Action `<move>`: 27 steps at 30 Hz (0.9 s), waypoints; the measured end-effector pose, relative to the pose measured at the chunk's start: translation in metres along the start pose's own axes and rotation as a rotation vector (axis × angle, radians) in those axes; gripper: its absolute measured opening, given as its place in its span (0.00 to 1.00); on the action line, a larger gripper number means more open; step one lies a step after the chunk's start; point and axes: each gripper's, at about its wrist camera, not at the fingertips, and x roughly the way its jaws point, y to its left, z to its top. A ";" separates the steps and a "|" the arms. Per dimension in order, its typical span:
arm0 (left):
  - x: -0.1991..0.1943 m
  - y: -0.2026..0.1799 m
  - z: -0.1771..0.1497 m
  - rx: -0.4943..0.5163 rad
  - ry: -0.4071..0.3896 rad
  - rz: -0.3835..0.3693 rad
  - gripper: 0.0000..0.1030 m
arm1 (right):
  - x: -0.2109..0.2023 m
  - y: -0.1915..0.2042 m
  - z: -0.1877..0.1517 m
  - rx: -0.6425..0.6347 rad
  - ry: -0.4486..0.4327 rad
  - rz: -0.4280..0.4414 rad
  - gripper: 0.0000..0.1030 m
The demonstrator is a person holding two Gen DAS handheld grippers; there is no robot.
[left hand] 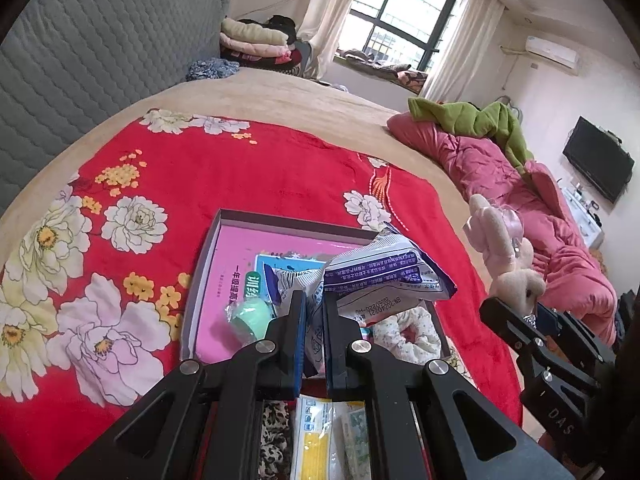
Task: Organize soft objects
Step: 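Lift the bunny and the wipe packet over the box with both grippers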
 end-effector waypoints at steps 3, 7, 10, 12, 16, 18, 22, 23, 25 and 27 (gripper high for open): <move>0.004 0.000 0.004 0.002 0.000 0.008 0.07 | 0.000 -0.005 0.006 0.018 -0.010 0.008 0.40; 0.012 0.001 0.008 -0.007 0.006 0.007 0.07 | 0.001 -0.010 0.014 0.014 -0.023 -0.001 0.41; 0.020 -0.002 0.009 0.003 0.020 0.015 0.07 | 0.004 -0.013 0.017 0.014 -0.016 -0.001 0.41; 0.027 -0.005 0.008 0.009 0.031 0.019 0.07 | 0.007 -0.015 0.017 0.019 -0.012 0.006 0.41; 0.043 -0.010 0.006 0.014 0.058 0.027 0.07 | 0.013 -0.017 0.016 0.014 0.001 0.008 0.41; 0.050 -0.011 0.005 0.012 0.070 0.028 0.07 | 0.015 -0.018 0.015 0.002 0.006 0.005 0.41; 0.062 -0.014 0.001 0.019 0.088 0.037 0.07 | 0.017 -0.020 0.015 0.002 0.009 0.003 0.41; 0.065 -0.015 0.000 0.025 0.093 0.040 0.07 | 0.019 -0.021 0.015 0.003 0.011 -0.001 0.41; 0.071 -0.016 -0.002 0.030 0.101 0.050 0.07 | 0.022 -0.023 0.014 0.010 0.020 -0.005 0.41; 0.075 -0.017 -0.004 0.036 0.108 0.059 0.07 | 0.025 -0.024 0.012 0.012 0.024 -0.006 0.41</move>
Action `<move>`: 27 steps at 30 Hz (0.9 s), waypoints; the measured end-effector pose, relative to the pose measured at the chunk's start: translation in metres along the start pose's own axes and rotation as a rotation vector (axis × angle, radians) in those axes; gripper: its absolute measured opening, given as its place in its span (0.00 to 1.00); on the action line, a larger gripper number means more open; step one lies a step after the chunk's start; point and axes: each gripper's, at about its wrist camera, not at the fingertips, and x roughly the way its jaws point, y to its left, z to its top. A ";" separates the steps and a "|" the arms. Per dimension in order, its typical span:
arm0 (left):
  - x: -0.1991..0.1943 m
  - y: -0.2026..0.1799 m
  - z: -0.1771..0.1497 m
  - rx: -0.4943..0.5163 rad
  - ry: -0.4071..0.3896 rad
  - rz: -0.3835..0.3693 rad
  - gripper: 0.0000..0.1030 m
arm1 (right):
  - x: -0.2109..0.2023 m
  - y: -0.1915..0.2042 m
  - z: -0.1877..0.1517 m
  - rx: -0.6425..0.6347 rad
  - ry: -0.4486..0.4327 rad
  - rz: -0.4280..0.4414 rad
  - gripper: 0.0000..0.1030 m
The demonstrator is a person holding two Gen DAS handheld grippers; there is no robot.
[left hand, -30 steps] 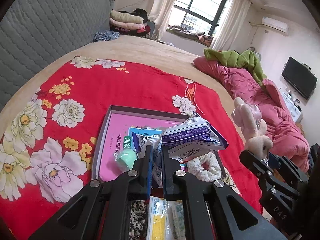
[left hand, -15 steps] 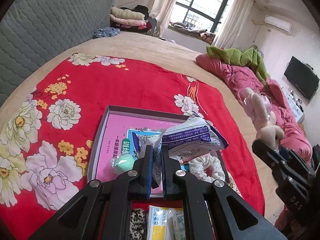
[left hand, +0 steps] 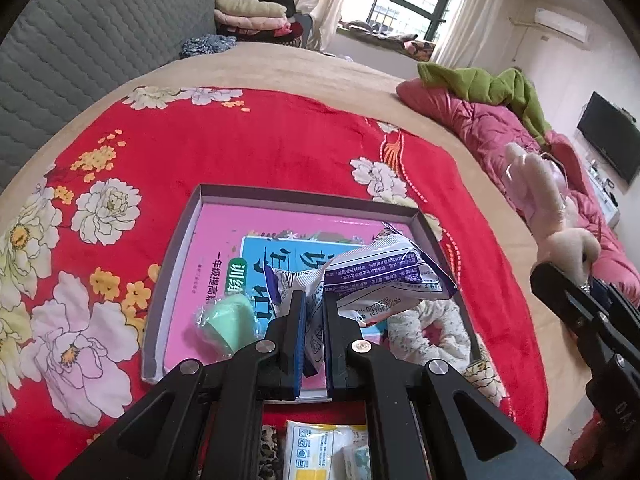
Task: Organize soft objects
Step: 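Lift the bunny and the wipe packet over the box with both grippers, then lower the plush bunny into the box and open the right gripper while the left gripper lowers the packet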
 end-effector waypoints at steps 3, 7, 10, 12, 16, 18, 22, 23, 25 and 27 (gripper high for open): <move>0.006 0.000 -0.002 0.001 0.013 0.004 0.07 | 0.005 -0.001 -0.003 -0.002 0.014 -0.007 0.41; 0.011 -0.002 -0.004 0.012 0.018 0.015 0.07 | 0.010 -0.003 -0.004 -0.001 0.019 -0.007 0.41; 0.014 -0.003 -0.005 0.026 0.023 0.023 0.07 | 0.016 -0.003 -0.003 -0.014 0.028 -0.019 0.41; 0.016 -0.002 -0.005 0.024 0.031 0.019 0.07 | 0.018 0.001 -0.002 -0.040 0.025 -0.047 0.41; 0.024 0.000 -0.004 0.021 0.045 0.025 0.07 | 0.026 0.003 -0.002 -0.047 0.034 -0.038 0.41; 0.030 0.001 -0.004 0.017 0.056 0.028 0.07 | 0.032 0.002 -0.004 -0.048 0.044 -0.042 0.41; 0.037 -0.001 -0.007 0.030 0.071 0.032 0.07 | 0.046 -0.003 -0.013 -0.032 0.087 -0.039 0.41; 0.040 -0.001 -0.008 0.030 0.079 0.029 0.07 | 0.050 -0.005 -0.016 -0.025 0.101 -0.035 0.41; 0.044 -0.001 -0.010 0.032 0.092 0.032 0.07 | 0.055 -0.007 -0.021 -0.016 0.120 -0.025 0.41; 0.049 -0.002 -0.012 0.041 0.105 0.035 0.07 | 0.060 -0.008 -0.026 -0.017 0.142 -0.021 0.41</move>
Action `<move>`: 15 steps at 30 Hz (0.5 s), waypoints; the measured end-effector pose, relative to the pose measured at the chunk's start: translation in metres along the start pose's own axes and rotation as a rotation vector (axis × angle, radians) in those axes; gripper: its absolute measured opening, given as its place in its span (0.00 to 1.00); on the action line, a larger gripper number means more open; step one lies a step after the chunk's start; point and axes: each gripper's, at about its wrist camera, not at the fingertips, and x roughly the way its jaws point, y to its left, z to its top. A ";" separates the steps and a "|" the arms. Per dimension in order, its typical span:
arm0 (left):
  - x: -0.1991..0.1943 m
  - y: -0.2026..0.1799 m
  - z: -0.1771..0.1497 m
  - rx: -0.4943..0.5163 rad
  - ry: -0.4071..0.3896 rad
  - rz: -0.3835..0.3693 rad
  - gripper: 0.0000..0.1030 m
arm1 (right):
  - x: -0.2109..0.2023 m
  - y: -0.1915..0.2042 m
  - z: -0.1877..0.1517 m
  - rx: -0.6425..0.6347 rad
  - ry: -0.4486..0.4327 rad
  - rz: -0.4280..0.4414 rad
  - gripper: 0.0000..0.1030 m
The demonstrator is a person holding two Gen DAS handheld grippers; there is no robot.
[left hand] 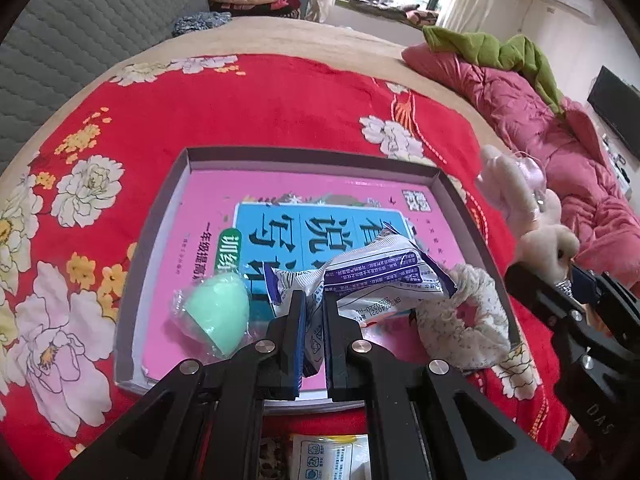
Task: Organize soft objects
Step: 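Lower the plush bunny into the box and open the right gripper while the left gripper lowers the packet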
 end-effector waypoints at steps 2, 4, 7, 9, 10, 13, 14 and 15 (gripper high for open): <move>0.003 -0.001 -0.002 0.004 0.007 0.004 0.07 | 0.004 -0.001 -0.003 0.002 0.015 0.002 0.41; 0.005 -0.001 -0.004 0.003 0.013 0.002 0.07 | 0.010 -0.001 -0.008 0.001 0.038 0.007 0.41; 0.007 0.000 -0.007 -0.005 0.017 -0.002 0.07 | 0.018 -0.001 -0.016 0.001 0.076 0.016 0.41; 0.008 0.001 -0.008 -0.007 0.015 0.001 0.07 | 0.021 0.000 -0.021 0.000 0.089 0.012 0.41; 0.008 0.001 -0.008 -0.004 0.016 0.006 0.07 | 0.022 0.001 -0.024 0.001 0.093 0.010 0.41; 0.008 0.003 -0.010 -0.010 0.013 0.014 0.07 | 0.024 0.002 -0.028 -0.008 0.098 -0.001 0.41; 0.008 0.003 -0.010 -0.012 0.012 0.012 0.08 | 0.024 0.004 -0.029 -0.019 0.096 -0.004 0.41; 0.008 0.003 -0.010 -0.009 0.012 0.010 0.08 | 0.025 0.004 -0.029 -0.025 0.097 -0.004 0.41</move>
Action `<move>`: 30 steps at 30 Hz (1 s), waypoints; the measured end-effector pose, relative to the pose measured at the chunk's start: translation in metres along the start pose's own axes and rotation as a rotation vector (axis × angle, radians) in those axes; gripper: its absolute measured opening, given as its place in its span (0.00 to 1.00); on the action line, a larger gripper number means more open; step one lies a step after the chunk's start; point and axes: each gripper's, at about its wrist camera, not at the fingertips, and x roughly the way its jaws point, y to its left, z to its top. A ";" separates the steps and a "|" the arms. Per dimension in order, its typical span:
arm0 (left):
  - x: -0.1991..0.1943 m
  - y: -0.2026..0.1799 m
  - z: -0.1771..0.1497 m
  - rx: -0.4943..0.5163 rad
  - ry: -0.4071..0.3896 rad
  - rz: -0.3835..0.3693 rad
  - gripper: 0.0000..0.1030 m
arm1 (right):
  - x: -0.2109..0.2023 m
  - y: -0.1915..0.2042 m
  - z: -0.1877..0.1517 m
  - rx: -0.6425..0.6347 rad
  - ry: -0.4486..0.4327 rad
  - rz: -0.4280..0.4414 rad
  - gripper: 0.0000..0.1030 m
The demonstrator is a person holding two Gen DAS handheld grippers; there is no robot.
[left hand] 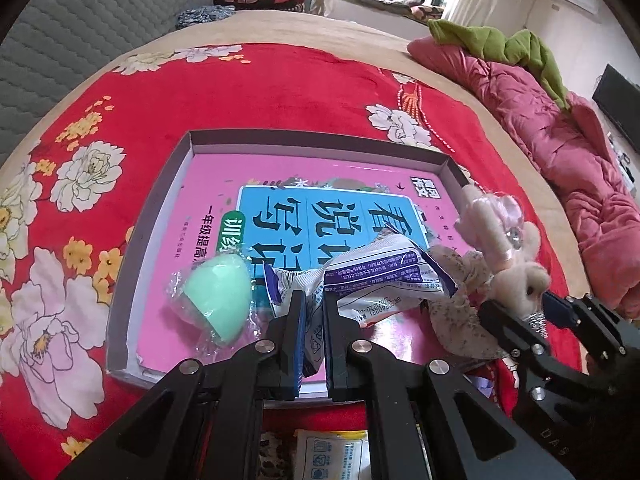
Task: Organize soft objects
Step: 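Lower the plush bunny into the box and open the right gripper while the left gripper lowers the packet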
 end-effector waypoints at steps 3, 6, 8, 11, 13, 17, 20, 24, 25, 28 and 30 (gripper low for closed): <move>0.000 -0.002 -0.002 0.012 0.001 0.007 0.08 | 0.004 0.000 -0.001 0.013 0.015 0.012 0.41; -0.001 -0.003 -0.003 0.017 0.001 0.012 0.08 | 0.010 -0.001 -0.003 0.009 0.038 -0.003 0.41; -0.001 -0.002 -0.003 0.015 0.001 0.013 0.08 | 0.012 -0.002 -0.004 0.012 0.044 -0.002 0.41; -0.002 0.000 -0.004 0.014 0.001 0.013 0.08 | 0.014 -0.001 -0.006 0.013 0.047 -0.001 0.41; -0.003 0.001 -0.004 0.012 0.000 0.003 0.08 | 0.015 0.000 -0.006 0.010 0.051 -0.006 0.42; -0.003 0.003 -0.005 0.018 0.001 0.005 0.08 | 0.017 0.002 -0.007 0.013 0.054 -0.007 0.43; -0.004 0.004 -0.006 0.021 0.002 0.001 0.08 | 0.017 0.001 -0.007 0.020 0.057 -0.004 0.43; -0.004 0.007 -0.008 0.019 0.008 -0.007 0.08 | 0.016 0.000 -0.006 0.018 0.059 -0.004 0.44; -0.004 0.008 -0.008 0.016 0.013 -0.009 0.08 | 0.016 0.000 -0.006 0.020 0.058 -0.004 0.45; -0.004 0.010 -0.007 0.003 0.017 -0.020 0.09 | 0.013 0.000 -0.006 0.022 0.054 -0.004 0.49; -0.003 0.011 -0.006 0.000 0.021 -0.024 0.09 | 0.011 0.000 -0.006 0.019 0.046 -0.007 0.53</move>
